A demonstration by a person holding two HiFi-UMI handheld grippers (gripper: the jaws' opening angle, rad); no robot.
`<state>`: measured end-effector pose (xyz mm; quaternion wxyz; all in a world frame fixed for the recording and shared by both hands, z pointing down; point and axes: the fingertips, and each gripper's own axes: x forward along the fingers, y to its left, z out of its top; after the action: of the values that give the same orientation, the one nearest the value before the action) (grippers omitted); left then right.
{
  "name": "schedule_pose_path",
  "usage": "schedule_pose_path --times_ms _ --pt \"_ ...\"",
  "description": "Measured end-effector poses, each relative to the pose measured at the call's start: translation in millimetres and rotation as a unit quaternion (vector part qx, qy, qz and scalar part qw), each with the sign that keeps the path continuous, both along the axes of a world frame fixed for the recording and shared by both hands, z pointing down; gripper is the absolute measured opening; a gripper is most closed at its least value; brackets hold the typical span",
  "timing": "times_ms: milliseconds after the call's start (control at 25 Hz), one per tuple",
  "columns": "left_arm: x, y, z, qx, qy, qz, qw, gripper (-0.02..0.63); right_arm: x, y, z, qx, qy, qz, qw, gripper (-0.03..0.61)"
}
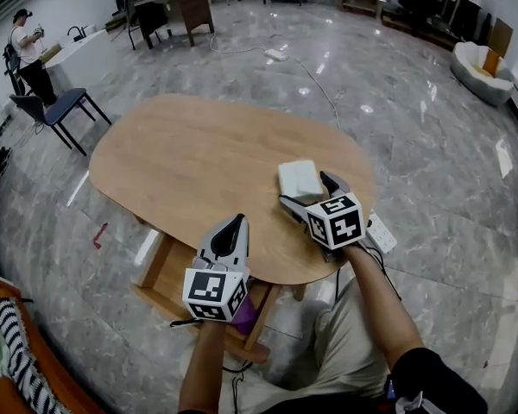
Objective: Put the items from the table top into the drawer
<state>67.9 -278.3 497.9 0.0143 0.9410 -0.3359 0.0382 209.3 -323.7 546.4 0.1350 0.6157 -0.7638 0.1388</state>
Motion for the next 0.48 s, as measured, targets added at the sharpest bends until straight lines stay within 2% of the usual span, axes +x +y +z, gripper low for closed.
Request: schedule_pose_path --times_ms 200,480 --pt "0.3 -2.7 2.2 -0.002 -0.005 -0.001 1.0000 0.005 0.4 -7.2 4.3 -0.020 0.028 0.001 0.999 0.459" --pt "-5.2 -3.9 3.6 -0.005 -0.006 -0.002 1.0000 0.005 1.2 -8.7 12.2 -0.051 0.021 0.007 0.998 0.457"
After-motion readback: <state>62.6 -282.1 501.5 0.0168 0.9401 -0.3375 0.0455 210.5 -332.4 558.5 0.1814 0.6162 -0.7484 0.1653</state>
